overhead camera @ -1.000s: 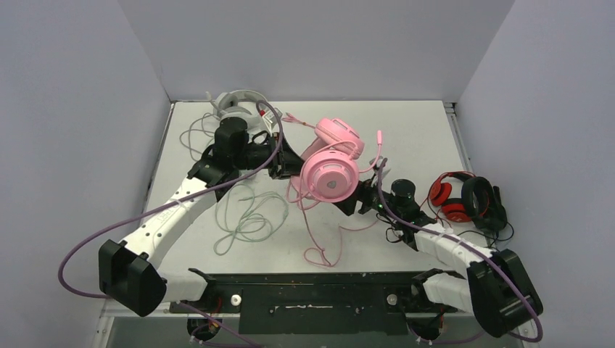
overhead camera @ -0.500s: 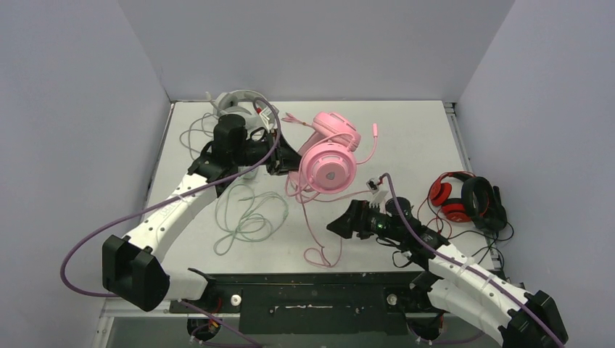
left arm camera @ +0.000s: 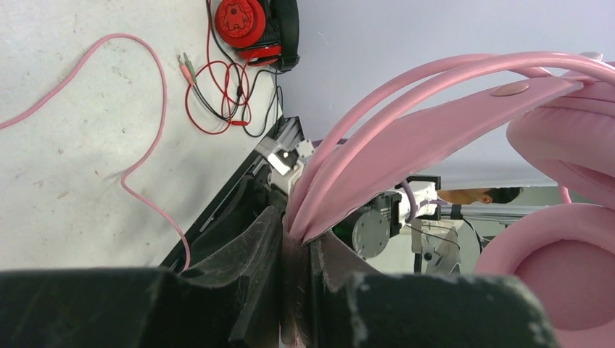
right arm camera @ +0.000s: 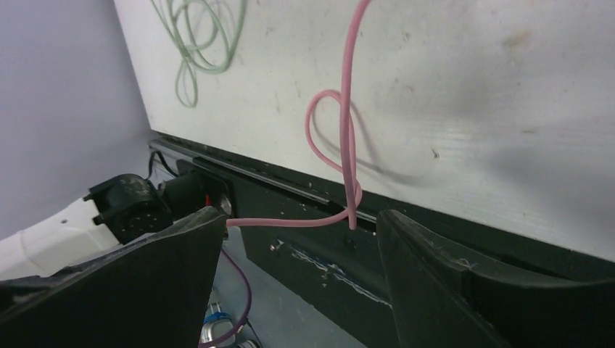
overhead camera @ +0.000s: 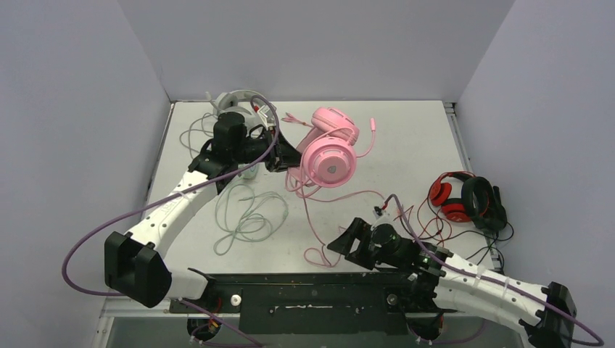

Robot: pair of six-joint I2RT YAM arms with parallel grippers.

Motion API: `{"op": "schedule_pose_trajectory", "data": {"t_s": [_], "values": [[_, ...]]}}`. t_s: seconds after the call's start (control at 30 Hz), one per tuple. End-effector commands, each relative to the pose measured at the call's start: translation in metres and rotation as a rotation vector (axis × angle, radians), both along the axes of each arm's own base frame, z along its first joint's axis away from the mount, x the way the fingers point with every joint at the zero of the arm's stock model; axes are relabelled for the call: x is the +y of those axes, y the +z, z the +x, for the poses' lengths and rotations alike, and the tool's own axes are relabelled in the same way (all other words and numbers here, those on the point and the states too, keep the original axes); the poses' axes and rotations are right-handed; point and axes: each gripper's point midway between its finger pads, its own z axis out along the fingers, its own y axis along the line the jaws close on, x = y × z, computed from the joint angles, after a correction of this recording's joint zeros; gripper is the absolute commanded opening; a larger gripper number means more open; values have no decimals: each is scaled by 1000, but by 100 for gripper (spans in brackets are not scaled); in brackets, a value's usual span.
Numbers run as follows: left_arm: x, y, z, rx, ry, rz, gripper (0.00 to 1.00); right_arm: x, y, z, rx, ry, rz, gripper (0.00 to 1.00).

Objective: Wrap the headphones
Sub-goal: Wrap the headphones cable around the headphones.

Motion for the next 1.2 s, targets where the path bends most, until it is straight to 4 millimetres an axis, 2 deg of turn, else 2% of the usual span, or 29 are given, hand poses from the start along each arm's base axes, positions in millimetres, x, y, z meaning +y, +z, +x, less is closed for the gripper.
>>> {"op": "schedule_pose_trajectory", "data": {"t_s": [0.0, 0.1, 0.23, 0.33, 0.43, 0.67, 0.87, 1.0, 1.17], "values": [[1, 43, 4, -120, -6, -67, 0, 7, -18, 4, 5, -112, -49, 77], [2, 44, 3, -121, -8, -70, 0, 17, -32, 6, -9, -101, -80, 75], [3, 46, -1, -122, -16, -73, 0, 18, -35, 26, -73, -159, -125, 60], [4, 47, -6, -125, -32, -79, 0, 18, -32, 44, -126, -192, -137, 38], [5, 47, -14, -125, -59, -86, 0, 17, -19, 72, -154, -184, -116, 1], [8, 35, -31, -127, -105, -62, 0, 3, 26, 155, -266, -140, -140, 0], [12, 25, -41, -169, -128, -8, 0, -37, 55, 225, -324, -206, -165, 0], [21, -3, -36, -183, -92, 133, 0, -69, 75, 264, -355, -273, -177, 0], [35, -37, -25, -220, -31, 305, 0, -103, 90, 298, -373, -346, -197, 0]]}}
